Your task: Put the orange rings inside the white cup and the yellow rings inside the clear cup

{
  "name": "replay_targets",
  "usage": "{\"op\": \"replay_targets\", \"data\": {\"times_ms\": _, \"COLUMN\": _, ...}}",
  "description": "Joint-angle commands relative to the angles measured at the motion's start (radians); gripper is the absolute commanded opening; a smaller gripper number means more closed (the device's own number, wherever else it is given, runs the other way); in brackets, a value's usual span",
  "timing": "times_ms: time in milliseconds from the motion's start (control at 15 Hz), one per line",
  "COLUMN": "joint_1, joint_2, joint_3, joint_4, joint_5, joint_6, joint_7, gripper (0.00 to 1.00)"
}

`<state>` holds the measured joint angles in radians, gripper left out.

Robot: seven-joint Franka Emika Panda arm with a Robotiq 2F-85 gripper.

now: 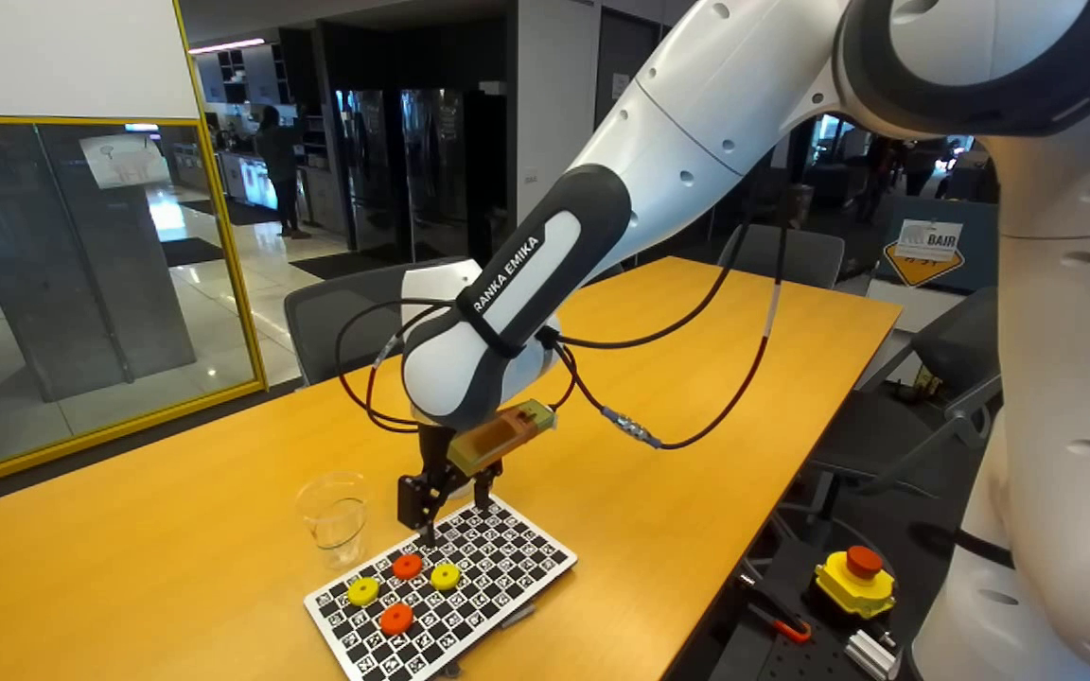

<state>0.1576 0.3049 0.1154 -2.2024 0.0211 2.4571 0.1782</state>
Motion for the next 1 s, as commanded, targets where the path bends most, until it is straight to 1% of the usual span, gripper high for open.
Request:
{"op": "replay_targets", "data": {"times_ms": 0, "joint_1": 0.005, "joint_2": -0.039, "joint_3": 0.014, "joint_4": -0.057, "joint_5": 0.022, "joint_6": 0.035, "joint_7": -0.011, "gripper": 1.0}}
{"op": "replay_targets", "data": {"times_ms": 400, "joint_1": -0.006, "joint_2": 0.004, "joint_3": 0.029, "joint_4": -0.054, "joint_5": 0.062, "joint_6": 0.087, "joint_7": -0.045, "gripper": 1.0}}
{"op": "replay_targets", "data": {"times_ms": 667, "joint_1": 0.012, "joint_2": 0.051, "joint_3": 0.014, "joint_4": -0.037, "joint_5": 0.034, "joint_6": 0.128, "joint_7": -0.011, "gripper": 1.0}}
{"op": "replay_targets", "data": {"times_ms": 933, "joint_1": 0.016, "joint_2": 0.086, "joint_3": 0.011, "joint_4": -0.03, "joint_5": 0.034, "joint_6": 0.146, "joint_7": -0.006, "gripper": 1.0}}
